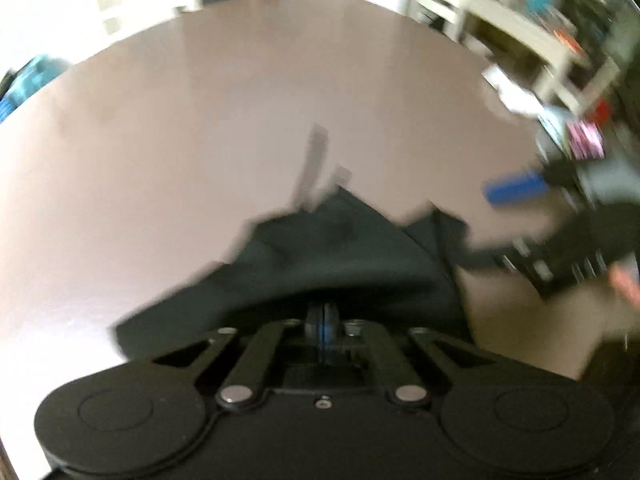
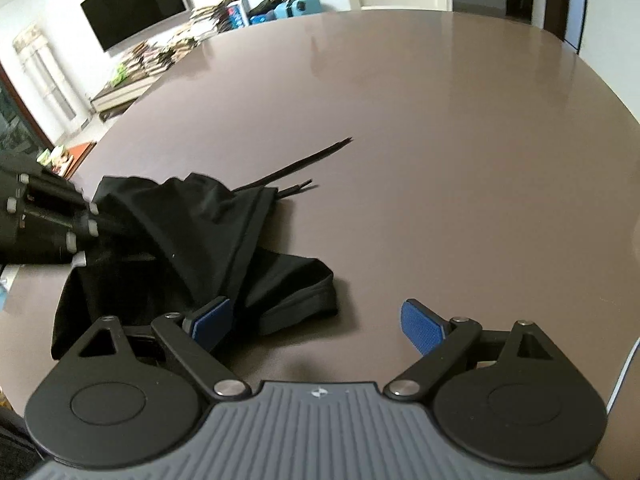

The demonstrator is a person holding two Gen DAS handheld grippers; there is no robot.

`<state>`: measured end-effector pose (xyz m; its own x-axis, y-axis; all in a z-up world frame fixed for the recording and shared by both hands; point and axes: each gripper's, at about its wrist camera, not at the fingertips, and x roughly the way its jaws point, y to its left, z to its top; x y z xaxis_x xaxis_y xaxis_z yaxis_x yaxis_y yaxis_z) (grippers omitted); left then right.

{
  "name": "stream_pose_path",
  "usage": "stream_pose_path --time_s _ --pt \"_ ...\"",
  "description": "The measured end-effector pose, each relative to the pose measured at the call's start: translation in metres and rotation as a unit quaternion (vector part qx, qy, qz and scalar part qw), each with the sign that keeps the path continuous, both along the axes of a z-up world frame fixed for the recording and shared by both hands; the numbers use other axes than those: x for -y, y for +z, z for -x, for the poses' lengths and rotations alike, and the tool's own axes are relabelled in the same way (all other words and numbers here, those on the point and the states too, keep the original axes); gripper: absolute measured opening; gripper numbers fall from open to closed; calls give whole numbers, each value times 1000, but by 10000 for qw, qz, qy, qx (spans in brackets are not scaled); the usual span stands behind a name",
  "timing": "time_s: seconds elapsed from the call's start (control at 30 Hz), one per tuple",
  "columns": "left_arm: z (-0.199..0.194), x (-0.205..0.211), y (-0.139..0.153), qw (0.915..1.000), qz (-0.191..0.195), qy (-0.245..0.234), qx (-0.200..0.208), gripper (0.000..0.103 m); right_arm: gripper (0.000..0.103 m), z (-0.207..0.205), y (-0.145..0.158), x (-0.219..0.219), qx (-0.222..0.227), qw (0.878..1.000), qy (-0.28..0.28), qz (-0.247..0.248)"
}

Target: Fold clothes

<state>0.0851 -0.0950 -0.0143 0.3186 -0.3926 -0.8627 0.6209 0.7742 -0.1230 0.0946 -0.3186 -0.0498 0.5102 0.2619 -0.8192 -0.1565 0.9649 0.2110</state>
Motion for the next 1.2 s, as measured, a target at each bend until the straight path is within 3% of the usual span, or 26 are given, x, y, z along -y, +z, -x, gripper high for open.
stream_pose_path --time_s 0.1,0.2,0.27,0.33,0.47,0.5,0.57,0.6,0.67,0.7,0.73,0.77,0.93,1.03,1.2 --pt "-16 -19 5 9988 199 452 -31 2 91 -3 -4 -9 -30 9999 140 -90" --pt "-20 -27 10 9981 231 577 24 2 95 -8 -8 -22 -51 9993 360 -123" --pt "-16 -26 14 9991 256 351 -8 5 95 -8 -6 -27 -24 9990 432 -89" --pt "-3 -17 17 9995 -78 -40 318 7 95 -8 -3 -31 18 9989 462 -36" --pt "7 -18 10 9993 -261 -155 239 17 92 0 7 -36 -5 9919 1007 -768" --pt "9 -22 10 9994 -247 -127 205 20 90 3 7 -43 7 9893 1265 -731" --pt "16 -28 11 9988 -367 -193 263 36 73 8 1 -64 -38 9852 1698 -242" --pt "22 -26 9 9983 -431 -245 310 40 68 10 -5 -73 -143 9827 1844 46" --pt "32 -24 6 9968 -578 -369 416 53 55 12 -8 -78 -228 9814 1899 166" --pt "39 -25 6 9955 -680 -417 516 56 46 12 -7 -79 -253 9815 1893 160" --pt "44 -26 7 9947 -723 -435 580 59 21 12 -7 -80 -277 9815 1887 155" --pt "47 -28 10 9947 -710 -432 598 61 14 13 -7 -81 -302 9816 1881 150" --pt "60 -37 24 9943 -575 -416 796 77 10 13 9 -80 -191 9813 1913 130" --pt "69 -31 31 9910 -583 -658 1005 78 10 3 20 -74 -326 9831 1800 -50" --pt "82 -9 27 9838 -462 -1353 1078 80 9 -20 37 -58 -347 9853 1255 -1103"
